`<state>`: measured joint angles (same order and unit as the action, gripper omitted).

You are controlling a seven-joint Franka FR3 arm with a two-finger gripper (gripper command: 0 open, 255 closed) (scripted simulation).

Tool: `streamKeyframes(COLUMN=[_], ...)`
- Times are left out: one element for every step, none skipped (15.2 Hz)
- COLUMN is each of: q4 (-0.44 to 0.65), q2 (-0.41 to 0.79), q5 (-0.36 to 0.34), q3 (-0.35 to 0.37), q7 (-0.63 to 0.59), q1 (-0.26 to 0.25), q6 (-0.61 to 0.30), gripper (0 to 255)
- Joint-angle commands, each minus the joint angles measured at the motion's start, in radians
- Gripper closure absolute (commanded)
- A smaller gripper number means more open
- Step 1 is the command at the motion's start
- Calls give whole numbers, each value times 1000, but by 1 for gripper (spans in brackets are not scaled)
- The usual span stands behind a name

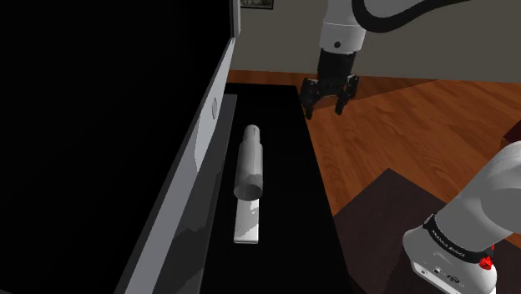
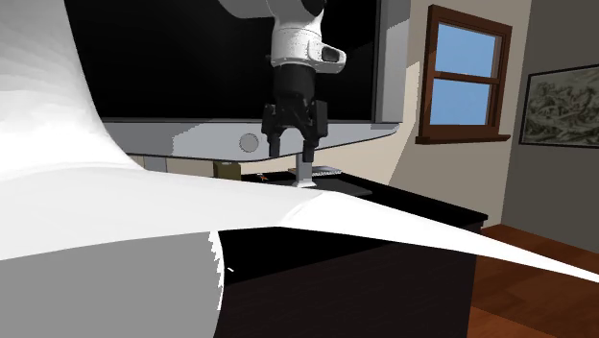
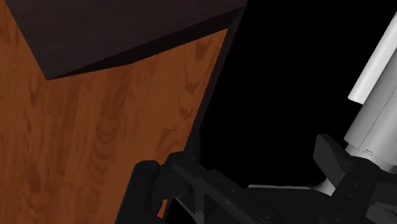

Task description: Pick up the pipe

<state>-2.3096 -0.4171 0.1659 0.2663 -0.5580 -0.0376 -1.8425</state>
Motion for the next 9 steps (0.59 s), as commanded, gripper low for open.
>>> streamKeyframes(q4=[33,50,68,88,109,131,155,180,206], q2=[68,101,136,172,208,245,282,321,359], q5=[5,4,1,-3,-10,-18,-28,-39,-52], q3=[34,48,62,75,87,99,110,119,128], q7=[-65,-94,-124,-154,-184,-215,-246,-277,-309], q1=[0,0,1,1,1,1,0,-1,-3], q6=[-45,-66,-87,-107,-126,-144,-161,-177,-192], gripper=[0,0,0,0,0,0,0,0,0])
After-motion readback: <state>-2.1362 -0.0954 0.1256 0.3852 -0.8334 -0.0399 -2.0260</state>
